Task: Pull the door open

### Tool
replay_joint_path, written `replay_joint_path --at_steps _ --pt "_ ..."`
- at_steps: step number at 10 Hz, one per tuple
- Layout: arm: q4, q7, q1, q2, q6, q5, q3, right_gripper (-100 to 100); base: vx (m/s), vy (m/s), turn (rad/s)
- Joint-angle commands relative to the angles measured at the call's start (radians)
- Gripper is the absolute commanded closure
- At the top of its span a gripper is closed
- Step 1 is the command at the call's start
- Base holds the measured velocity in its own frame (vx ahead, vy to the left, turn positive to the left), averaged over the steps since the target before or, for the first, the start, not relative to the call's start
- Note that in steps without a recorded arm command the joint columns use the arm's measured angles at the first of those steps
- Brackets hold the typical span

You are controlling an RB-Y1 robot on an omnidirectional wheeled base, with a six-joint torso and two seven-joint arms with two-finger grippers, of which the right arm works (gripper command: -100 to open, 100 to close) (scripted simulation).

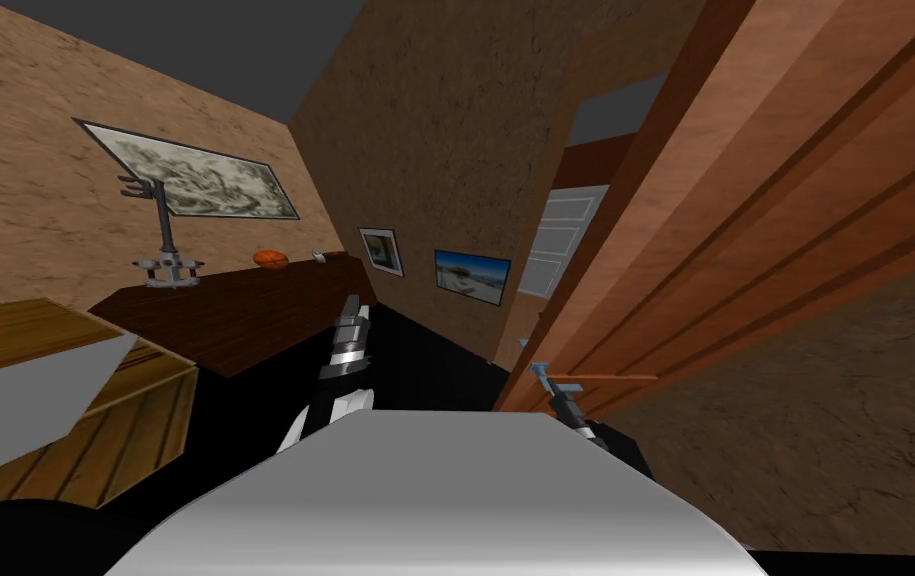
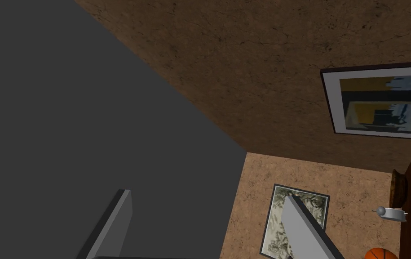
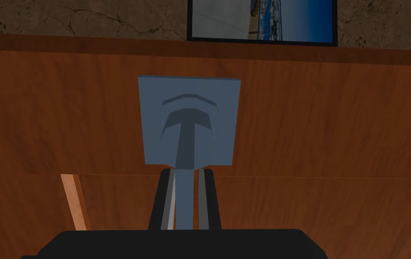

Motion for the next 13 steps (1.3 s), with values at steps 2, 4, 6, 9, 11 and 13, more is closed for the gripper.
replay_joint_path --at_steps 2,4,6,9,11,13 --pt "0.033 -0.009 0.009 -0.006 -0.045 -0.008 0.015 100 -0.152 -0.062 0.139" --pt "0.046 -0.015 0.022 -0.014 -0.076 -0.016 0.028 100 -0.186 -0.088 0.182" --pt "0.057 -0.021 0.033 -0.021 -0.103 -0.022 0.038 100 -0.211 -0.056 0.166" --pt "0.08 -0.011 -0.008 0.007 -0.077 -0.013 0.031 100 -0.18 -0.048 0.114" --pt "0.079 -0.002 -0.032 0.017 -0.046 -0.011 0.019 100 -0.242 -0.051 0.171" --pt "0.078 0.007 -0.055 0.027 -0.017 -0.01 0.008 100 -0.216 -0.102 0.155"
